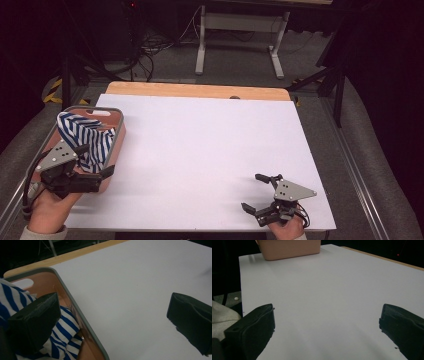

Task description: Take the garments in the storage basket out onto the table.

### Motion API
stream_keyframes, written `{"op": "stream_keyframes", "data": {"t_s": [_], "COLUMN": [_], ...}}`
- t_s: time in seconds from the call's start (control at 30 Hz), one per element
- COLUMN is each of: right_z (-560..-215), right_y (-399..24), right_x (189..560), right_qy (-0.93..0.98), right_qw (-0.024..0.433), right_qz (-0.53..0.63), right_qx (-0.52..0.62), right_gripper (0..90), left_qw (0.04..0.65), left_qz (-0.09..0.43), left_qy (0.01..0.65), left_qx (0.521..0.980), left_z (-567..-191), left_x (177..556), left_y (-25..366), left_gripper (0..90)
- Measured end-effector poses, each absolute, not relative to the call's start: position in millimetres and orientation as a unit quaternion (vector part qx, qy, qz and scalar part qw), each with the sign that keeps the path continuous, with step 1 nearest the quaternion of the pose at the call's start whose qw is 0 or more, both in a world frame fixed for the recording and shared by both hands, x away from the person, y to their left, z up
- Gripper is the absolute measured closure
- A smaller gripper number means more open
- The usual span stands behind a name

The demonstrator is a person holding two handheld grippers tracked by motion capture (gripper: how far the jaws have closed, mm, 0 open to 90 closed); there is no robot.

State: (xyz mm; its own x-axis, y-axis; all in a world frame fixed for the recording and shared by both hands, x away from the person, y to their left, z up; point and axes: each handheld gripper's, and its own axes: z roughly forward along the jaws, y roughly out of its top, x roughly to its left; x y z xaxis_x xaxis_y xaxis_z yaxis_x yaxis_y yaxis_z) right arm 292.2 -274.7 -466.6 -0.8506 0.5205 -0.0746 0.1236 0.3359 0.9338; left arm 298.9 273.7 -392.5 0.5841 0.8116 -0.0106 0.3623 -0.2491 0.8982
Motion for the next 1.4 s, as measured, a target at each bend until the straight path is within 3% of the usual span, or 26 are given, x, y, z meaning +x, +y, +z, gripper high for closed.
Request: {"op": "stream_keyframes", "data": {"t_s": [0.43, 0.77, 1.4], "right_z": [-467, -467, -468], "right_y": [-275, -275, -276], "right_x": [292, 293, 294], "right_qy": [0.797, 0.796, 0.795], "right_qw": [0.183, 0.175, 0.166], "right_qz": [0.540, 0.544, 0.550], "right_qx": [0.201, 0.199, 0.195], "right_gripper": [0.4, 0.4, 0.4], "left_qw": [0.458, 0.424, 0.399], "left_qz": [0.234, 0.273, 0.297], "left_qy": [0.433, 0.463, 0.529], "left_qx": [0.740, 0.729, 0.688], "left_z": [-386, -387, -392], "left_x": [305, 308, 329], "left_y": [296, 303, 316], "left_gripper": [0.5, 0.0, 0.4]}}
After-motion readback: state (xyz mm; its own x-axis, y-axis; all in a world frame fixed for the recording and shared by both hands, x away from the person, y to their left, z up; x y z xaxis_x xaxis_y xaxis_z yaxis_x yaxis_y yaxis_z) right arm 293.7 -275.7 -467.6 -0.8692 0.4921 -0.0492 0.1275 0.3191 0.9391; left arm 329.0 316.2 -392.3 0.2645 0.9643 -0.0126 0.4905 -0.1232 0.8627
